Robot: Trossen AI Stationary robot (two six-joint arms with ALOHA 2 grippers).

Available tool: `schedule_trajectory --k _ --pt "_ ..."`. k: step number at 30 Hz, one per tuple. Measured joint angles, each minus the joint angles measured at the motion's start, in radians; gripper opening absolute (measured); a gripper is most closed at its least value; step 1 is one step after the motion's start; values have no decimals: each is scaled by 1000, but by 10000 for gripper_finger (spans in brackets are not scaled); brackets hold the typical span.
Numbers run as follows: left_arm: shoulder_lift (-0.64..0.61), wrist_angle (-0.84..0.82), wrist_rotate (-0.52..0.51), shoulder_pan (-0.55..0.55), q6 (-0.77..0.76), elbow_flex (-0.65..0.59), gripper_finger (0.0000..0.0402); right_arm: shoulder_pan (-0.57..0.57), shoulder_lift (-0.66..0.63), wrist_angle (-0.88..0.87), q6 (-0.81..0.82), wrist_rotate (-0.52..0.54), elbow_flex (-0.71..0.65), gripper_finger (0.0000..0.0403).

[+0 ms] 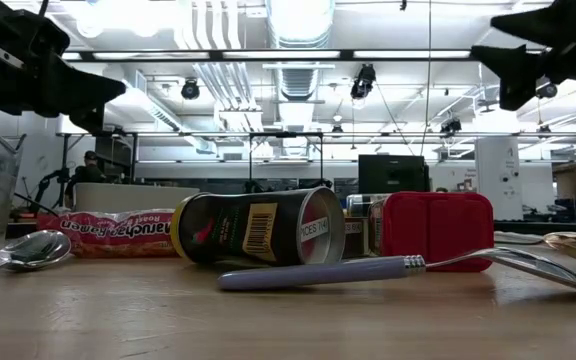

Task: Pick & Place Food Item
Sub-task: Put the yellow noodle pack into the transparent bin

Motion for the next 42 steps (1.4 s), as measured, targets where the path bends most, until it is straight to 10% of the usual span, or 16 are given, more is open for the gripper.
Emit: schedule_trajectory --k 10,26,42 --pt "0 0 0 0 0 0 0 -27 132 0 -4 191 24 210" --pt "0 0 0 0 0 0 0 -43 526 -87 -12 204 334 210" --pt "0 0 0 0 0 0 0 -193 1048 -792 447 315 835 210"
